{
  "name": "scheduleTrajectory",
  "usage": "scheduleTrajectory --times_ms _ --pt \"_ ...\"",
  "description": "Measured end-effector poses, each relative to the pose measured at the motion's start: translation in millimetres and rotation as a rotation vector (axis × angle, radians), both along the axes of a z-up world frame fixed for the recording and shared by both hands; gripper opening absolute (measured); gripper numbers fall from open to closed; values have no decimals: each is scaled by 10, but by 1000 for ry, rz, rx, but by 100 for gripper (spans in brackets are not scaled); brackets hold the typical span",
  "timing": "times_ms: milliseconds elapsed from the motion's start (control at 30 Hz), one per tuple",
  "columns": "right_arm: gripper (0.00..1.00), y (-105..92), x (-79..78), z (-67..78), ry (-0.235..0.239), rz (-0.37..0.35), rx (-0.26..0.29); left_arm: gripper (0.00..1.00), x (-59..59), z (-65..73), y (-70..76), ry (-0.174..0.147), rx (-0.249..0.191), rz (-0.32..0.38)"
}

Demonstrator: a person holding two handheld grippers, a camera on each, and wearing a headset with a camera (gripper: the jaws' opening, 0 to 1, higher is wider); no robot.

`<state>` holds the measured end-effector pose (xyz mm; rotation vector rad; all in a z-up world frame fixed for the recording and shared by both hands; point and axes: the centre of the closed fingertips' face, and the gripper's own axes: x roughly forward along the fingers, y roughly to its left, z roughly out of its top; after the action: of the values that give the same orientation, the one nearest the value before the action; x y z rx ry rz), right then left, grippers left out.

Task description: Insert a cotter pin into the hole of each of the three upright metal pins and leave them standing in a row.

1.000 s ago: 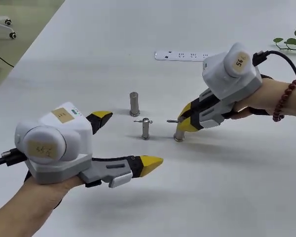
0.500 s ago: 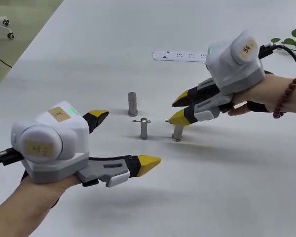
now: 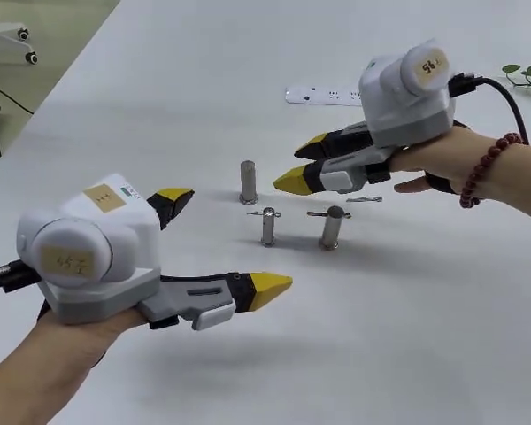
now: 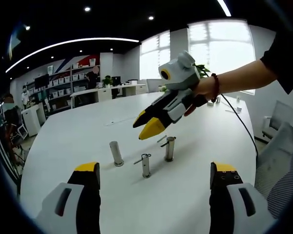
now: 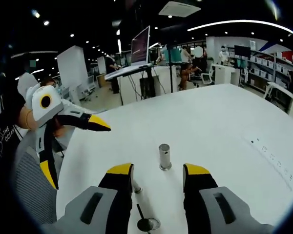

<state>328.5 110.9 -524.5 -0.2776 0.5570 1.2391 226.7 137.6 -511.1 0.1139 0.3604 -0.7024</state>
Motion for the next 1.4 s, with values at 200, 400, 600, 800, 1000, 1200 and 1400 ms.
scheduleTrajectory --times_ms 200,400,600,800,1000,1200,1400 --pt "36 125 52 -63 -6 -21 20 93 -10 -17 15 6 -1 4" --pt "34 234 76 -160 -4 -46 41 92 -13 -25 40 9 -8 9" --pt "31 327 172 -248 -8 -54 51 91 0 -21 62 7 -13 16" --pt "27 453 213 -292 -35 -39 53 90 3 -21 61 7 -13 15" --pt "21 520 263 -330 -52 -33 42 88 10 -10 71 3 -17 14" --pt "15 559 260 -392 -63 -21 18 88 14 -14 73 4 -16 14" --pt "9 547 289 -409 -82 -28 -3 88 -2 -20 60 10 -17 11"
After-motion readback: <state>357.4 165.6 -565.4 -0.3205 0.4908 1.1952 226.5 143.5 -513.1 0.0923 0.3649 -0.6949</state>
